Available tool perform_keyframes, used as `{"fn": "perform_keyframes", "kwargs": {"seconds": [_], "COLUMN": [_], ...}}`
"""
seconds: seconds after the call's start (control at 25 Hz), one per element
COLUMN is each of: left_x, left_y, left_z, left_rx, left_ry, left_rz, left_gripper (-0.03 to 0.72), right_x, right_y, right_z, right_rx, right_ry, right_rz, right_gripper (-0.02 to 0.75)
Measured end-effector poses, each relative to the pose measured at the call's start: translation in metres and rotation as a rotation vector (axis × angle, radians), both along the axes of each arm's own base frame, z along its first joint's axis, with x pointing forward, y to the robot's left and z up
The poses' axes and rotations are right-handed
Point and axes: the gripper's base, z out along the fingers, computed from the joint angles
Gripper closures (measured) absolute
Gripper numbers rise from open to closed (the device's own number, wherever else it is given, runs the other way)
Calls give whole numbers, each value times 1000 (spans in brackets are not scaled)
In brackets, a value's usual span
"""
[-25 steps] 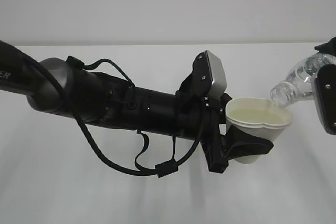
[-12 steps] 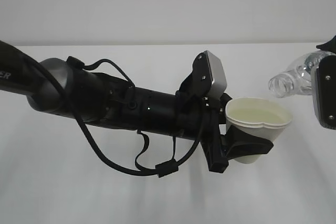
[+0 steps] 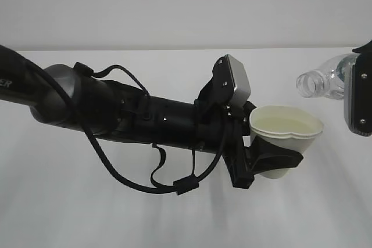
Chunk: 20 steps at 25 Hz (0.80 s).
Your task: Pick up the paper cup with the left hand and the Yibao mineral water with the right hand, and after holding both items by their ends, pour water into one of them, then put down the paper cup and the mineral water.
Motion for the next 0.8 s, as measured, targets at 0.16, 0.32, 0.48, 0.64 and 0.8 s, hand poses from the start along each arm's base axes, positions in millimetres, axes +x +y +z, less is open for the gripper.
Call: {"fn": "perform_keyframes", "kwargs": {"seconds": [0.16, 0.32, 0.48, 0.64, 0.8], "left_x": [1, 3, 6, 6, 6], "left_y": [0, 2, 4, 4, 4], "left_z": [1, 1, 1, 1, 1], "left_rx": [-8, -9, -9, -9, -9], "left_ry": [7, 8, 8, 8, 8], "left_rz": [12, 21, 28, 30, 30], "left_gripper": [274, 274, 274, 274, 274], "right_x": [0, 0, 0, 0, 0], "right_y": [0, 1, 1, 2, 2], "right_z": [0, 0, 0, -1, -1], "right_rx": [29, 62, 104, 141, 169], "right_ry": [2, 5, 7, 9, 10], "right_rz": [-9, -19, -36, -51, -62], "right_gripper": [282, 282, 282, 282, 282]}}
